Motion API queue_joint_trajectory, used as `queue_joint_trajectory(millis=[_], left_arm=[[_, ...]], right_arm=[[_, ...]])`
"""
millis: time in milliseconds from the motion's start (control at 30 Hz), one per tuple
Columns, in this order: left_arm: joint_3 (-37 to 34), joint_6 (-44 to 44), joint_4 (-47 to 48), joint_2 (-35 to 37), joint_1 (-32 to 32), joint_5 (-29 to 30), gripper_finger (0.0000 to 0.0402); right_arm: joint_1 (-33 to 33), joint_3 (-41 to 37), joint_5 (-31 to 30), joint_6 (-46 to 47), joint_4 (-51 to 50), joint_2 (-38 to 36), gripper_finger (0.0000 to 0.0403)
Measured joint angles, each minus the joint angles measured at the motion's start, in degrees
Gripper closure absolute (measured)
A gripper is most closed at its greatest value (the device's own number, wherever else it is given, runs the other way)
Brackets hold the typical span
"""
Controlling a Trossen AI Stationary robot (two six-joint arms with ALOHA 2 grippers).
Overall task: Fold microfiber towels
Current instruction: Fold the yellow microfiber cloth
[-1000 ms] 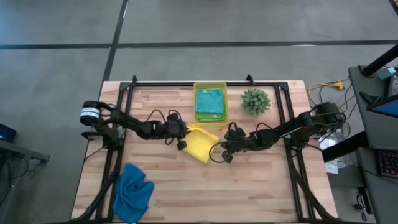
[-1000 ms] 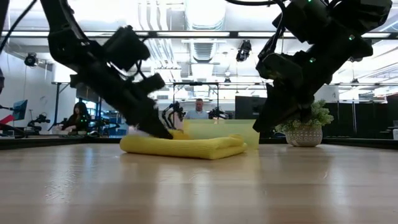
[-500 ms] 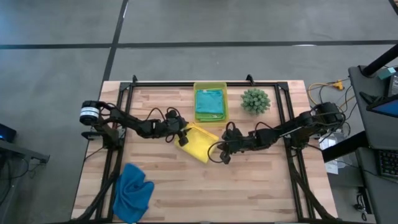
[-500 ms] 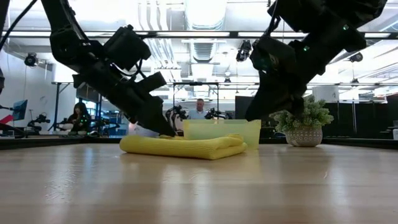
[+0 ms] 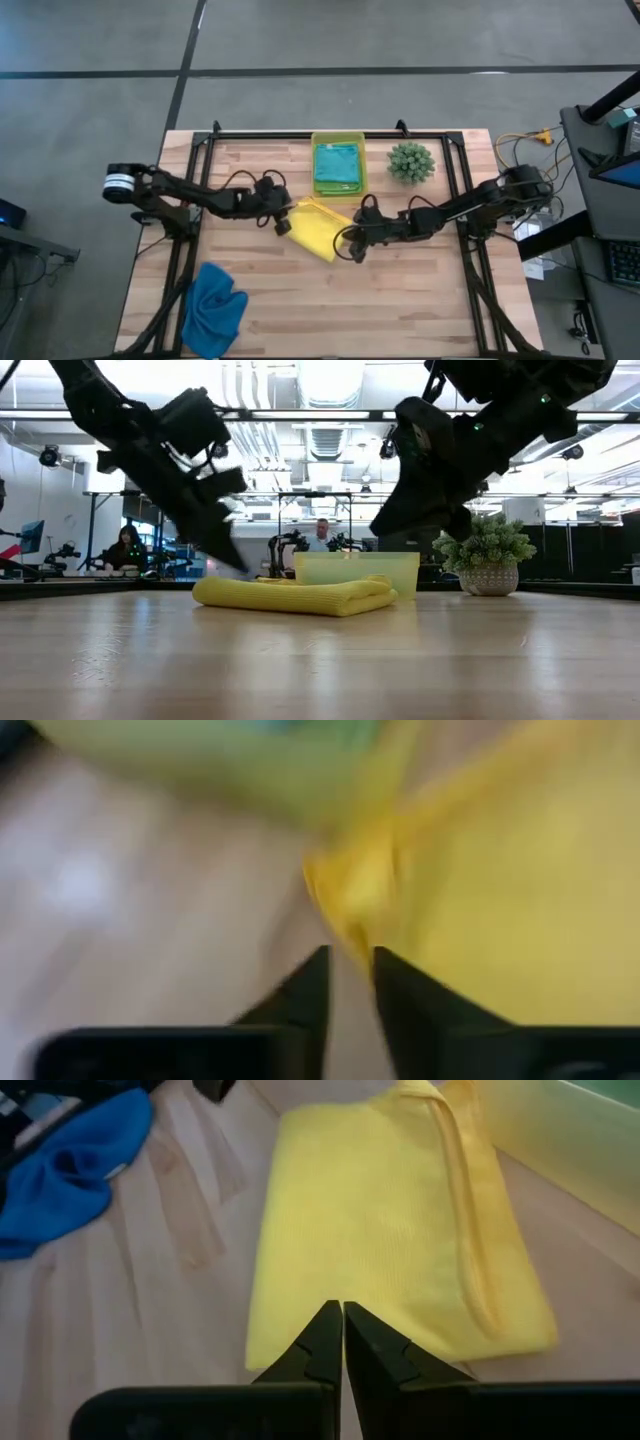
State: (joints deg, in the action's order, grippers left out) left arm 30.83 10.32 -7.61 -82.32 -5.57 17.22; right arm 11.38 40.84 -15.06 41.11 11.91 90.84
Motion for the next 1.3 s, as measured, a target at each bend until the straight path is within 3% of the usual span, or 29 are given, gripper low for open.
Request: queue_joint_trajectory(millis=[100, 433, 667, 833, 933, 1100, 1300], left_arm=[[-0.34, 3.87, 5.63, 0.08, 0.69, -1.35, 0.0389], [0.34, 13.97, 1.19, -4.89, 7.03, -7.51, 0.0387], [5.37, 19.33, -1.92, -10.35, 16.26, -8.37, 0.0387], [8.91, 19.38, 0.14, -8.81, 20.01, -5.5, 0.0399], [10.47, 19.07, 0.58, -6.91, 20.51, -2.14, 0.04], [12.4, 17.85, 0.68, -6.26, 19.29, -1.67, 0.0401], [12.72, 17.82, 0.99, -10.31, 17.12, -2.18, 0.0401]], right_arm=[[0.0, 0.18, 0.05, 1.06, 1.22, 0.73, 0.0394], [0.43, 0.81, 1.94, 1.46, 0.62, 0.7, 0.0394], [2.79, 0.81, 6.34, 1.35, 0.36, 0.69, 0.0394], [6.92, 0.81, 9.51, -2.31, 0.61, 0.68, 0.0394], [9.38, 0.8, 9.56, -4.72, 0.34, 0.68, 0.0394], [10.75, 0.74, 6.06, -5.21, 0.22, 1.37, 0.0394], [10.46, 0.72, 4.49, -5.19, -0.08, 2.43, 0.0394]])
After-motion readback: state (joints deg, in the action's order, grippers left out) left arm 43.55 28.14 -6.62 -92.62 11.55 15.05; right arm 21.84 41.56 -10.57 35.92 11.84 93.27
